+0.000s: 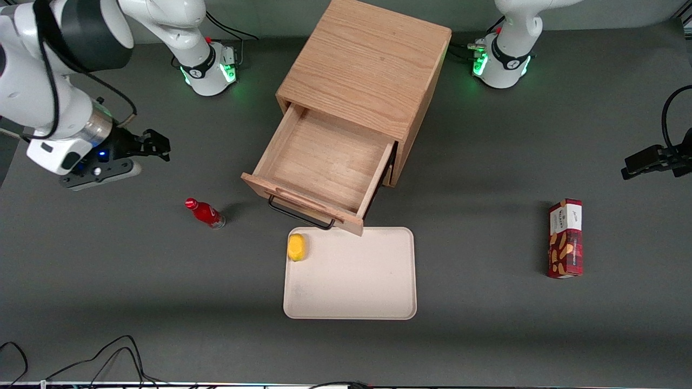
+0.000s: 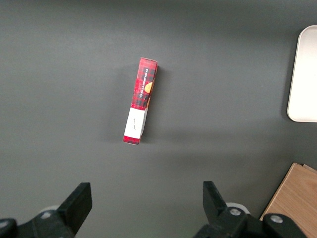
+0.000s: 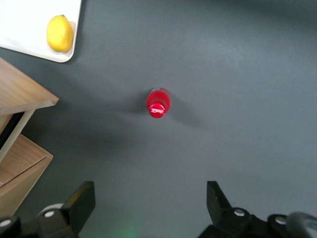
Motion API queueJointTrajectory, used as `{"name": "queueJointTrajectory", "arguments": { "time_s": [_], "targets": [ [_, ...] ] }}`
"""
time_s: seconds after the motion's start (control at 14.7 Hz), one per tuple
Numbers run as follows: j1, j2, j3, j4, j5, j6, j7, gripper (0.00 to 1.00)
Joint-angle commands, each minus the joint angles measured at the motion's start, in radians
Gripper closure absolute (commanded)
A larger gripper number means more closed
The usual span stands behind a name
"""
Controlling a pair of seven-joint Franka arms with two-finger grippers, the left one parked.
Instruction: Open upper drawer
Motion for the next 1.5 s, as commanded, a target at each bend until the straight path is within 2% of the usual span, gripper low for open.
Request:
{"name": "queueJointTrajectory", "arguments": {
  "time_s": [0.0,0.2,0.68,0.75,0.95,1.02,1.09,1.43],
  "targets": [
    [-0.002,-0.002,0.013,0.025,0.02,-0.04,0.062,0.0],
    [-0.013,0.015,-0.003,0.08,0.008,-0.054,0.105,0.0],
    [-0.004,0.009,-0.009,0.075,0.005,-0.063,0.094,0.0],
    [0.05,0.009,-0.048,0.074,0.005,-0.069,0.101,0.0],
    [0.391,-0.005,-0.422,0.075,0.014,-0.115,0.093,0.0],
    [0.464,-0.008,-0.498,0.075,0.016,-0.117,0.093,0.0],
    [0.496,-0.011,-0.533,0.075,0.017,-0.119,0.093,0.0],
    [0.501,-0.019,-0.541,0.075,0.017,-0.132,0.093,0.0]
  ]
}}
